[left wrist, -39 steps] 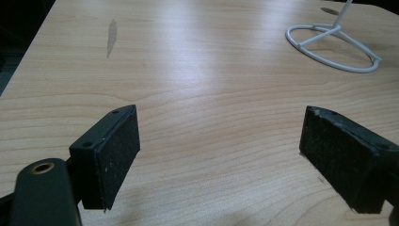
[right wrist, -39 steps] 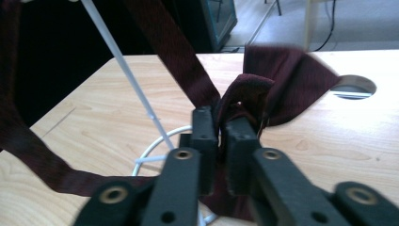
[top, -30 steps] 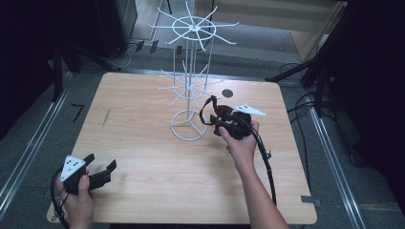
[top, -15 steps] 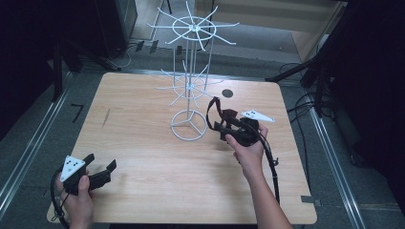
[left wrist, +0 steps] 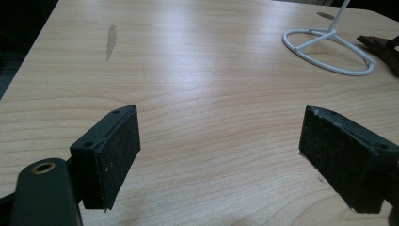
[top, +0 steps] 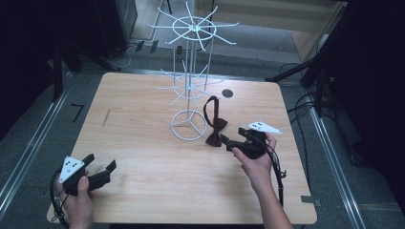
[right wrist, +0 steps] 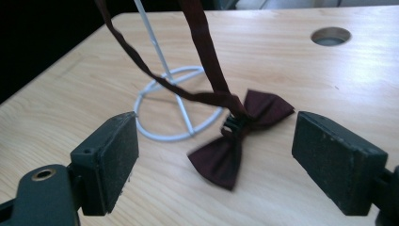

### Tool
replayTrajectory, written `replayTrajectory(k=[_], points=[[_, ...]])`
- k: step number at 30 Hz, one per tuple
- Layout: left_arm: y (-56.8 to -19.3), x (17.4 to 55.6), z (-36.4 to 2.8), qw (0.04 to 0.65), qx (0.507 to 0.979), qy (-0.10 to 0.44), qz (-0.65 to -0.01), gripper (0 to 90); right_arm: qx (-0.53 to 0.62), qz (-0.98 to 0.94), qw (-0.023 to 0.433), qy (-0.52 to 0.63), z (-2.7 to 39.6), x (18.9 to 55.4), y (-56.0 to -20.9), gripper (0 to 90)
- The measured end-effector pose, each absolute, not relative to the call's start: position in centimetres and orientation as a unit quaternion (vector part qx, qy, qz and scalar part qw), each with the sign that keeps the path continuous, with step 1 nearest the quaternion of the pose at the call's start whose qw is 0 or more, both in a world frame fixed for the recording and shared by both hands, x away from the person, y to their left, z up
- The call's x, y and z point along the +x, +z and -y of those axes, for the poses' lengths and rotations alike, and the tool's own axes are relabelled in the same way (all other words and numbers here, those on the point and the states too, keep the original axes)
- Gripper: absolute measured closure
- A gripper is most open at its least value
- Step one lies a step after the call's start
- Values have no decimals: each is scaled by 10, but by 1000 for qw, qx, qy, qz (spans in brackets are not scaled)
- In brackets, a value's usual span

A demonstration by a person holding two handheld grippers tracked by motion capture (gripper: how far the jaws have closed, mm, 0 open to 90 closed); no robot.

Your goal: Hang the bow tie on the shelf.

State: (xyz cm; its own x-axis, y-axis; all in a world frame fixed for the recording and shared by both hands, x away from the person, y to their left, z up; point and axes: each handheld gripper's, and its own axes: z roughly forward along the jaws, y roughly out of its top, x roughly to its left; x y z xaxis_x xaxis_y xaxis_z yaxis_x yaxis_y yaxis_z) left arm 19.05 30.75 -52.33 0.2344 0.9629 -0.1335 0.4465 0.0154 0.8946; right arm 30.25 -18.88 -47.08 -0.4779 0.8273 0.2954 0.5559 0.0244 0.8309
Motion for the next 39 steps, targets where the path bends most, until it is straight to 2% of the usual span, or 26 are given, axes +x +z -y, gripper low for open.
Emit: replayTrajectory(k=[8, 26, 39], points=[[-523, 190, -307, 454, 641, 285, -549, 136, 500, -703, 145, 484, 210, 284, -486, 152], [-523, 189, -306, 452, 643, 292, -545, 136, 542, -685, 175, 454, 290, 245, -520, 155], [-523, 189, -306, 454, 645, 292, -541, 136, 568, -672, 201, 431, 340, 223, -531, 154]])
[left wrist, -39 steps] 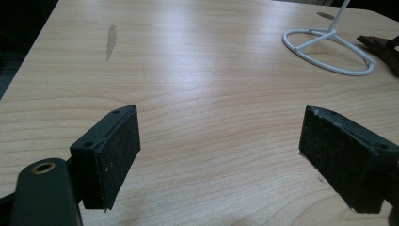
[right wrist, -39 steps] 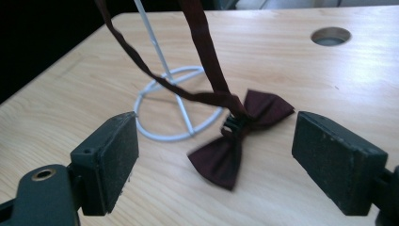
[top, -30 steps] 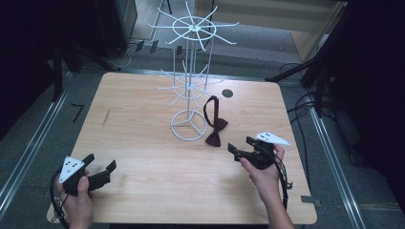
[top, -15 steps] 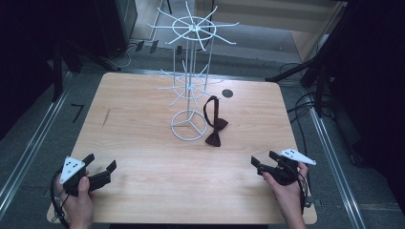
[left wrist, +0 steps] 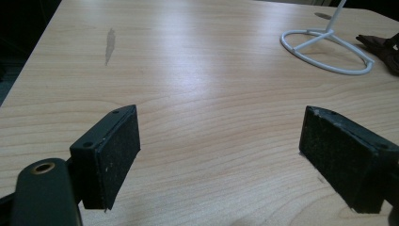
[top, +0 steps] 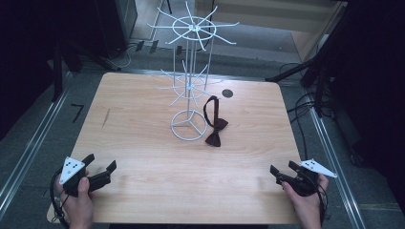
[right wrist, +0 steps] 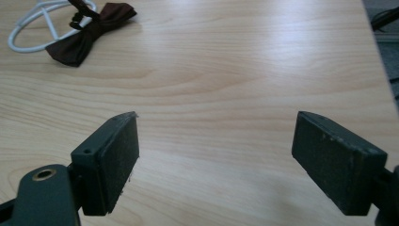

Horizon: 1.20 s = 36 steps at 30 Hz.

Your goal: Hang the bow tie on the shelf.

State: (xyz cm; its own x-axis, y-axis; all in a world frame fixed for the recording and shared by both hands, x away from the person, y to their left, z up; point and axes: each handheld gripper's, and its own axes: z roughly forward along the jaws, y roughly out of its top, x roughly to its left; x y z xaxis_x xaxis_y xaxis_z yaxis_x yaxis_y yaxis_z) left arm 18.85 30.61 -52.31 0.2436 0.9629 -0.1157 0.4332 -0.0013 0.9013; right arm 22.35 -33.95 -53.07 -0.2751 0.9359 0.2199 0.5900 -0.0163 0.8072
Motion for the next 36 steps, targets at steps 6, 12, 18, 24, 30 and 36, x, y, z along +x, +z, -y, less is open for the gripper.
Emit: replayTrajectory(k=[6, 12, 18, 24, 30, 36], points=[[-523, 188, -307, 456, 643, 293, -541, 135, 582, -659, 211, 426, 363, 212, -534, 154], [-523, 187, -306, 456, 643, 293, -540, 134, 596, -647, 220, 420, 385, 199, -539, 154], [-523, 188, -306, 454, 646, 290, -540, 126, 608, -633, 225, 423, 398, 187, -546, 149], [-523, 187, -304, 450, 647, 300, -537, 103, 612, -611, 234, 445, 403, 179, -556, 149], [-523, 188, -302, 440, 652, 303, -538, 98, 621, -606, 232, 440, 404, 179, -558, 149], [-523, 189, -302, 438, 655, 302, -537, 99, 606, -631, 246, 417, 396, 179, -558, 152]])
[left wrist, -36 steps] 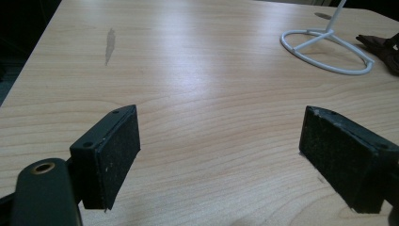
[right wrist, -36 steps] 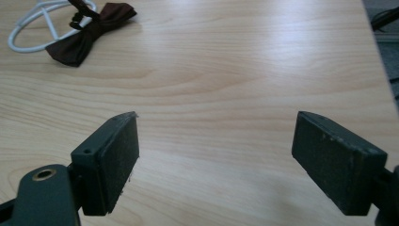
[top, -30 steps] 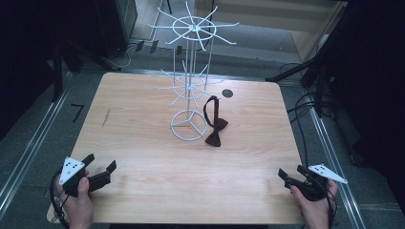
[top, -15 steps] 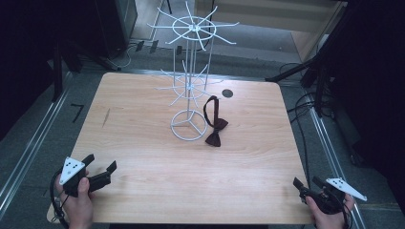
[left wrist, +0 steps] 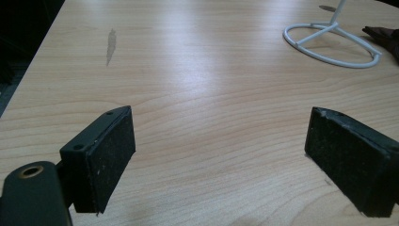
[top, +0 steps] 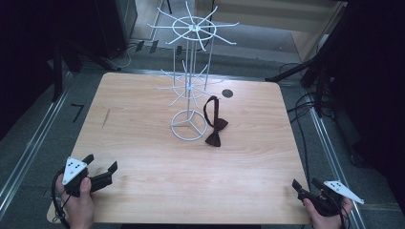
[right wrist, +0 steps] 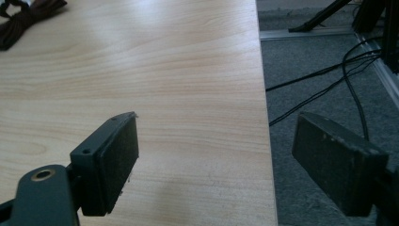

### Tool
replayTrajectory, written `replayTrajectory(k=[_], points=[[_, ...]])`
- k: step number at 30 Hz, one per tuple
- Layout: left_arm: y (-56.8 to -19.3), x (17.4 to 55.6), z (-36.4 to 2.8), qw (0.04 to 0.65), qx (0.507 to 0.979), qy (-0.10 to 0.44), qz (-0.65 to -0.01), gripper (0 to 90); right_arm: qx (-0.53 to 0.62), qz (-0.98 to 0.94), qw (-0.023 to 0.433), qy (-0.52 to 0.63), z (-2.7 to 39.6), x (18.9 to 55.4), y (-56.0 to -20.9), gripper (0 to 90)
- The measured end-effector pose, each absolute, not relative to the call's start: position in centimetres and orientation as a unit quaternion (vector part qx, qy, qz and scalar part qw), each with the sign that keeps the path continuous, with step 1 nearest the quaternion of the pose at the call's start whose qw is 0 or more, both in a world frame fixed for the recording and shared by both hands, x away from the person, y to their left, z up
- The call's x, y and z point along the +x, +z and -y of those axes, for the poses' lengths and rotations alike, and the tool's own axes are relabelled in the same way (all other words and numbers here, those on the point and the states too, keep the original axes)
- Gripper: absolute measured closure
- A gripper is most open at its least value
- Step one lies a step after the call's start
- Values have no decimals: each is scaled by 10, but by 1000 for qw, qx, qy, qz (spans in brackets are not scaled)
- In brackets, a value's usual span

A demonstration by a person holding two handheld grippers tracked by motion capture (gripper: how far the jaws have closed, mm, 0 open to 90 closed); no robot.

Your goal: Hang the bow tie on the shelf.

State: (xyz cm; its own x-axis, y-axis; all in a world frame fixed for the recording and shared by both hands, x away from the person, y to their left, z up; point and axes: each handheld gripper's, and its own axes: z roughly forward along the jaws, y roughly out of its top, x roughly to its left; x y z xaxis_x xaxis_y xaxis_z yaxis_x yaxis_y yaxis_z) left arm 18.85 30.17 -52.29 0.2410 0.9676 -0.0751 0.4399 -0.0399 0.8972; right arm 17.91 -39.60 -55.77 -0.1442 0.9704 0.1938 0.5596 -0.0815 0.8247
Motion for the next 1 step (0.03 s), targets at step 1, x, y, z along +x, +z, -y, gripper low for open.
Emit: replayTrajectory(k=[1], points=[[-523, 189, -302, 438, 655, 302, -537, 100, 606, -632, 250, 413, 394, 179, -557, 152]])
